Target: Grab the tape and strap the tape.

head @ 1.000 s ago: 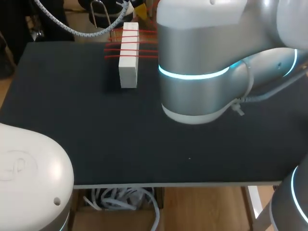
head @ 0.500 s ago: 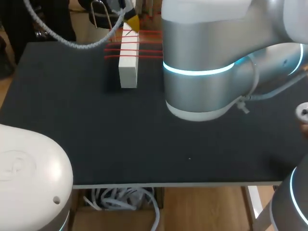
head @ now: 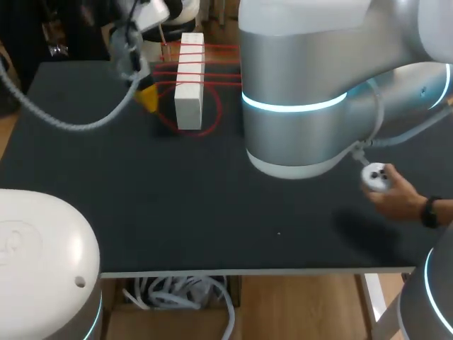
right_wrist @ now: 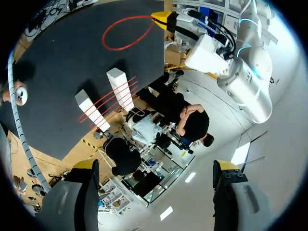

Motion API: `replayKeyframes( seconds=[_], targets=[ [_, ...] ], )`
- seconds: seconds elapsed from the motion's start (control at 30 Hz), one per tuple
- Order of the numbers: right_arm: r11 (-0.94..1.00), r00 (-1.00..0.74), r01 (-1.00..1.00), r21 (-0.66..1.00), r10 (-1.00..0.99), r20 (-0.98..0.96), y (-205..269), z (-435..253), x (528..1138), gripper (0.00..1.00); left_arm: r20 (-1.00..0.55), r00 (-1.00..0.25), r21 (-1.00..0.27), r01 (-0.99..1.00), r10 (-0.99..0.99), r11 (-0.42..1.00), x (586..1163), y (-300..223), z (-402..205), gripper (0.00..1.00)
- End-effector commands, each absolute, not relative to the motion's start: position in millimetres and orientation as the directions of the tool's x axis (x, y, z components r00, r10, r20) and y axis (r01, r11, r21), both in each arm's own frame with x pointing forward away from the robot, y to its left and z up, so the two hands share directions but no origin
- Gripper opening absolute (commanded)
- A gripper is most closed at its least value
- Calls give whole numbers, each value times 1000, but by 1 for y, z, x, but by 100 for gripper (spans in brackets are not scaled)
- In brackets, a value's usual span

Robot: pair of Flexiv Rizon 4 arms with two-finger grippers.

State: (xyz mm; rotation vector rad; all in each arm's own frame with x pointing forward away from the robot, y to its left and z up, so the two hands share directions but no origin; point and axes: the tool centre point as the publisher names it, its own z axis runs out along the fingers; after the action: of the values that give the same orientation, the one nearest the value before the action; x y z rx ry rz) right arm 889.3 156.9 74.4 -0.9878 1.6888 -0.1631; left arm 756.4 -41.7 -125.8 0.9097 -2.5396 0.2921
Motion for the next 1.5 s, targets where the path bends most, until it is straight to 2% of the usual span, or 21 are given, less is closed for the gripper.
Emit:
replayKeyframes(
  seconds=[0.03,0.43,1.13,1.17,1.2,1.23,1.27,1.3,1.5],
  targets=[
    [637,-31,-525,-565,-677,-735,155,75,890,100,453,-689,-107,-671,-565,733,734,-1,-129,0],
    [637,-31,-525,-565,-677,-735,155,75,890,100,403,-687,-75,-683,-604,726,727,34,-123,0],
    [637,-31,-525,-565,-677,-735,155,75,890,100,350,-697,10,-665,-626,746,746,182,-122,2],
    [637,-31,-525,-565,-677,-735,155,75,890,100,348,-698,10,-665,-627,746,746,185,-121,14],
    [637,-31,-525,-565,-677,-735,155,75,890,100,350,-702,10,-659,-620,752,747,188,-121,36],
    [637,-31,-525,-565,-677,-735,155,75,890,100,355,-708,6,-651,-610,759,747,193,-120,48],
    [637,-31,-525,-565,-677,-735,155,75,890,100,362,-713,-2,-645,-601,764,747,196,-118,93],
    [637,-31,-525,-565,-677,-735,155,75,890,100,362,-713,-2,-645,-601,764,747,196,-118,100],
    [637,-31,-525,-565,-677,-735,155,75,890,100,362,-713,-2,-645,-601,764,747,196,-118,100]
  ],
)
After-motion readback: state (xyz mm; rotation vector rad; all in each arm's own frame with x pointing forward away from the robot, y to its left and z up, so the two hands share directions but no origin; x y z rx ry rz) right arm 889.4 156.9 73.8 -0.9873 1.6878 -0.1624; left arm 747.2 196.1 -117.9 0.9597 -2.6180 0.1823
